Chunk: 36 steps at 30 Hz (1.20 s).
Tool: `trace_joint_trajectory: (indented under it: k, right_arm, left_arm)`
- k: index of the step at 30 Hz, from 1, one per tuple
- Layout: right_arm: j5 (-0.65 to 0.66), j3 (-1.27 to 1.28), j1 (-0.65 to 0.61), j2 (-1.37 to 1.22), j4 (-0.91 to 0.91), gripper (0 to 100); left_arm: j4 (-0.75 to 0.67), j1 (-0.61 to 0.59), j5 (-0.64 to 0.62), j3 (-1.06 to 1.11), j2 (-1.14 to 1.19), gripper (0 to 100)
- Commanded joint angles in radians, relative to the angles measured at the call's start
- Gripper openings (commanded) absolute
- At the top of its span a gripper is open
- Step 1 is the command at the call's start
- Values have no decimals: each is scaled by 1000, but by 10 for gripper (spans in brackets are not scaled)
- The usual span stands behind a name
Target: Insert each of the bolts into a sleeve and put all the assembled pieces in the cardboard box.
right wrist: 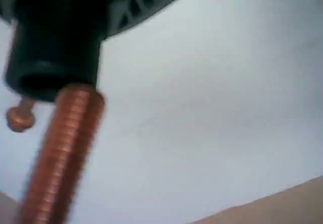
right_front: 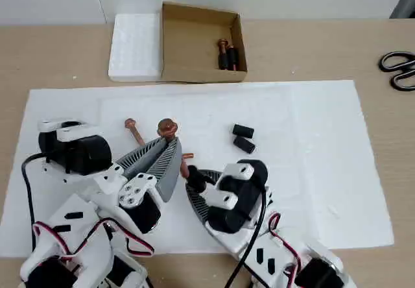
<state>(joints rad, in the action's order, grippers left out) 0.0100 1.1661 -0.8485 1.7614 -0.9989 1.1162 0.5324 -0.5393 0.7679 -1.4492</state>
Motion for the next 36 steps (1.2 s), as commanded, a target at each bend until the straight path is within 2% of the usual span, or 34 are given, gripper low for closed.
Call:
trace_joint_trajectory:
  k: [1, 14, 20, 36]
  right_arm:
    - [2, -72, 21, 12, 12, 3]
    - [0, -52, 19, 12, 10, 3]
    - [0, -38, -25, 12, -19, 3]
    - [5, -31, -24, 13, 8, 3]
  left_arm:
    - [6, 9, 2, -25, 14, 5]
    - [-87, 9, 5, -18, 21, 5]
    - [-81, 6, 6, -67, 72, 5]
    - [-80, 6, 3, -94, 121, 5]
